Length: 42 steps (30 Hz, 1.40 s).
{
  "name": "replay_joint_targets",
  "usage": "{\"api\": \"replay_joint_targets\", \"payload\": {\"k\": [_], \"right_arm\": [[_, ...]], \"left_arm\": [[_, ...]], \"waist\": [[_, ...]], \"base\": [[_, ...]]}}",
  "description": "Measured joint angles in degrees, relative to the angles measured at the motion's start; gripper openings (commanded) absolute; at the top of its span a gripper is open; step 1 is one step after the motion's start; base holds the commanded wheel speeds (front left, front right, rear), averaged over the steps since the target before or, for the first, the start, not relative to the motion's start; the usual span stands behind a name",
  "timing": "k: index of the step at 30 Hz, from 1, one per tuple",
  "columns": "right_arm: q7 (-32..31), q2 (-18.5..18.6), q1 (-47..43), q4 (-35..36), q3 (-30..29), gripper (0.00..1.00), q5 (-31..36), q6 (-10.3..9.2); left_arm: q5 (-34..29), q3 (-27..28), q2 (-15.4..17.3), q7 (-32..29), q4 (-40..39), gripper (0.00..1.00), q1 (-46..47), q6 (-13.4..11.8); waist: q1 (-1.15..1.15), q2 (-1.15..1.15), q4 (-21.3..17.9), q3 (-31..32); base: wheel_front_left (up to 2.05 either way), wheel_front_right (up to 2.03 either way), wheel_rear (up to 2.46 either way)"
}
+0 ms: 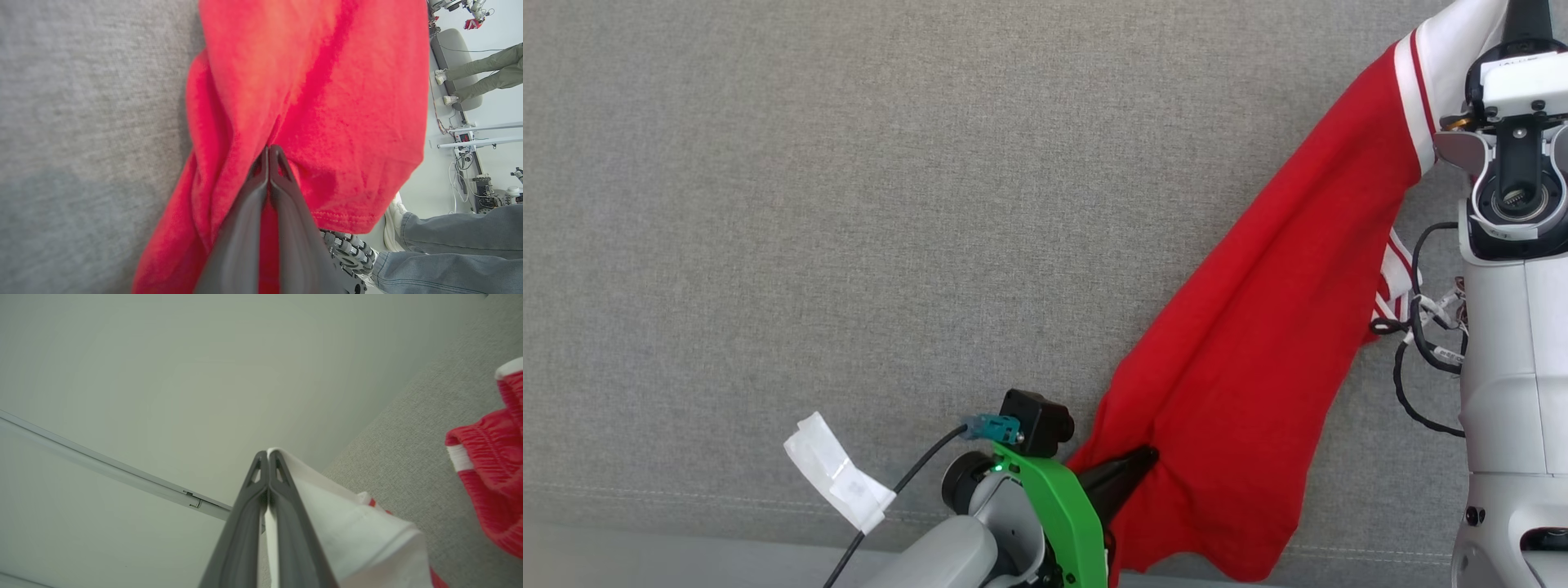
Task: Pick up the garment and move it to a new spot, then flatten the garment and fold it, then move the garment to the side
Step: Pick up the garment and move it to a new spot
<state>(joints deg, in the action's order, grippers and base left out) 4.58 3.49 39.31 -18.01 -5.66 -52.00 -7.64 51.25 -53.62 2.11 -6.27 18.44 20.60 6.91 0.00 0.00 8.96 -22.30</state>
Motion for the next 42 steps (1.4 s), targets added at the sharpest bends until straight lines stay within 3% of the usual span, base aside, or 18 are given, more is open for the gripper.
{"api": "replay_joint_targets", "payload": {"k": [6, 9, 20, 25, 30, 34, 42], "right_arm": [[0.4, 0.0, -1.0, -0.1, 0.0, 0.0, -0.5, 0.0], [0.4, 0.0, -1.3, -0.2, 0.0, 0.0, -0.5, 0.0], [0.2, 0.0, -4.3, -0.5, 0.6, 0.0, -0.5, 0.0], [-1.2, 0.0, -4.3, 0.0, 2.3, 0.0, -0.5, 0.01], [-2.2, -0.1, -3.8, 0.7, 3.5, 0.0, -0.4, 0.0], [-3.7, 0.0, -1.8, 1.6, 5.2, 0.0, 0.1, 0.0], [-7.3, 0.1, 0.5, 0.2, 10.9, 0.0, 0.0, 0.0]], "left_arm": [[1.1, 3.2, -0.2, 1.6, -1.6, 0.0, 0.0, 0.1], [1.7, 6.5, 1.5, 2.8, -4.4, 0.0, 0.1, 0.1], [14.6, 14.1, 4.6, 0.5, -23.6, 0.0, 0.3, 0.1], [19.9, 19.4, 7.0, -1.7, -28.0, 0.0, 2.6, 0.1], [25.5, 25.1, 9.0, -3.7, -27.0, 0.0, 3.5, -2.2], [30.1, 29.9, 10.5, -5.6, -22.0, 0.0, 4.2, -6.0], [34.4, 32.6, 11.3, -10.6, -11.9, 0.0, 9.2, -10.9]], "waist": [[0.0, 0.0, 0.2, 0.3], [0.0, 0.0, 0.3, 0.6], [0.0, 0.0, 0.8, 1.7], [0.0, 0.0, 1.0, 1.9], [0.0, 0.0, 1.0, 1.7], [0.0, 0.0, 0.9, 1.3], [0.0, 0.0, 0.5, 0.0]], "base": [[0.0, 0.0, 0.0], [0.0, 0.0, 0.0], [0.0, 0.0, 0.0], [0.0, 0.0, 0.0], [0.0, 0.0, 0.0], [0.0, 0.0, 0.0], [0.0, 0.0, 0.0]]}}
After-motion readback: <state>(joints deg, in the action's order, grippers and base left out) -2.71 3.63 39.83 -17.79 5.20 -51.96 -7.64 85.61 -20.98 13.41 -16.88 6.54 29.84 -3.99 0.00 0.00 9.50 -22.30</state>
